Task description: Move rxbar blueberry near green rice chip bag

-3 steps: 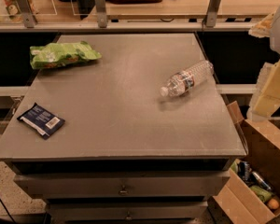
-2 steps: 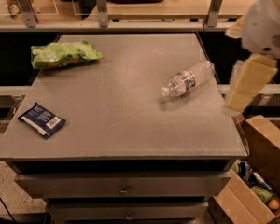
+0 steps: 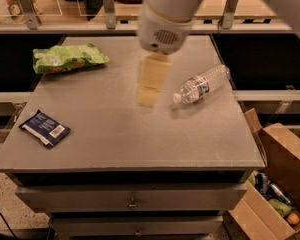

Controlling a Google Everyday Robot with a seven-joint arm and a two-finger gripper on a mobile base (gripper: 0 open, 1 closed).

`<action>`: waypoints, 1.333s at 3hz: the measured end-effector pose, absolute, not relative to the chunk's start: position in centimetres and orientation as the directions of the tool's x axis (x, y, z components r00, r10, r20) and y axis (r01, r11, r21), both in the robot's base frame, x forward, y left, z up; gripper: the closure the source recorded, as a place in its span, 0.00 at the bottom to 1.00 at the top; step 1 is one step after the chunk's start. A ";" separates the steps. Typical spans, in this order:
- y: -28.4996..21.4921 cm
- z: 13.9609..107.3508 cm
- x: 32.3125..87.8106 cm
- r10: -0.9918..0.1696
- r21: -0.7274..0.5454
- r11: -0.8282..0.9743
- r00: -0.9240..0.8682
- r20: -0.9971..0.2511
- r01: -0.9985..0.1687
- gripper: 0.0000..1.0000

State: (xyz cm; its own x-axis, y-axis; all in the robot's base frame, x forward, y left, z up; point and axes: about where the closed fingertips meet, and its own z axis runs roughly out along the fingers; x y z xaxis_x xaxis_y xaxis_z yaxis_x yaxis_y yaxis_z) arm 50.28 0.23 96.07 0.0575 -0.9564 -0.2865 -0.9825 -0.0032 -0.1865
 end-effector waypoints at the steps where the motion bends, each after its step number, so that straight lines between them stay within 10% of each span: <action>1: 8.1 95.0 50.6 -0.950 -0.168 -0.114 0.157 -0.269 -0.979 0.00; 4: 10.9 94.2 50.5 -0.934 -0.160 -0.096 0.144 -0.327 -0.983 0.00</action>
Offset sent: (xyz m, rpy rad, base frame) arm 0.0027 0.0641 -0.0085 -0.0161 0.0145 0.0897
